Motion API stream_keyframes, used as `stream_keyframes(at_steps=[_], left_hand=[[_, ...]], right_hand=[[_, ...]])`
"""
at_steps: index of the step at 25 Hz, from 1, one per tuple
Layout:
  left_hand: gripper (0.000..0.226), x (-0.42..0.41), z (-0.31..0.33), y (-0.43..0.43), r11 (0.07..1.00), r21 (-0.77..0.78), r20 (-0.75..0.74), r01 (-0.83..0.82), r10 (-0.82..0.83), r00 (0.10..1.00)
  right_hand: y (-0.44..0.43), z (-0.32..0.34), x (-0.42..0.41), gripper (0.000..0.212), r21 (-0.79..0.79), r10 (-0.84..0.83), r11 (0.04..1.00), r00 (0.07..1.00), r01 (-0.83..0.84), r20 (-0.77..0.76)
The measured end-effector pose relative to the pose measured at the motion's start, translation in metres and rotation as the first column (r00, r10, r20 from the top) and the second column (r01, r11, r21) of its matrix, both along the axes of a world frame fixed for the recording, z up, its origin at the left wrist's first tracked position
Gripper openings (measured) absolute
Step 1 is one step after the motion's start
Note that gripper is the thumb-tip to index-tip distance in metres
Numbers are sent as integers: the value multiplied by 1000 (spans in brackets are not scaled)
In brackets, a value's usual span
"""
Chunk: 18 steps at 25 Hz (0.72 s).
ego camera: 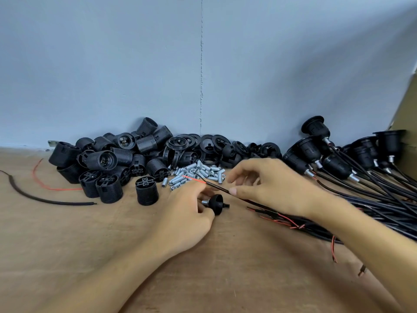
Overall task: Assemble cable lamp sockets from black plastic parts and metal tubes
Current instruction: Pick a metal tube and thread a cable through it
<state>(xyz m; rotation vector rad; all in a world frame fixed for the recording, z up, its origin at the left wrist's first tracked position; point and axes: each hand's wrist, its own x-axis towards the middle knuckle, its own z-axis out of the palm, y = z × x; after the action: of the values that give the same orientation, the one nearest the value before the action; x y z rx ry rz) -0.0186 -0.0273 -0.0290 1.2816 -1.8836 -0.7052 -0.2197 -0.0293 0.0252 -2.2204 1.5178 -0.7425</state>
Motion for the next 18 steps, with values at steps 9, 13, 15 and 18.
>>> stream_keyframes(at_steps=[9,13,15,18], left_hand=[[41,1,-6,-4,996,-49,59,79,-76,995],[41,2,-5,-3,999,-41,-47,34,-36,998],[38,4,-6,-4,1000,-13,-139,23,-24,990],[36,4,-7,-4,999,-9,-207,33,-34,978]], right_hand=[[0,0,-6,3,-62,27,998,996,-32,-84],[7,-9,12,5,-358,19,927,943,107,331],[10,-8,17,6,-396,46,899,859,187,509],[10,-2,20,10,-344,89,908,691,240,718]])
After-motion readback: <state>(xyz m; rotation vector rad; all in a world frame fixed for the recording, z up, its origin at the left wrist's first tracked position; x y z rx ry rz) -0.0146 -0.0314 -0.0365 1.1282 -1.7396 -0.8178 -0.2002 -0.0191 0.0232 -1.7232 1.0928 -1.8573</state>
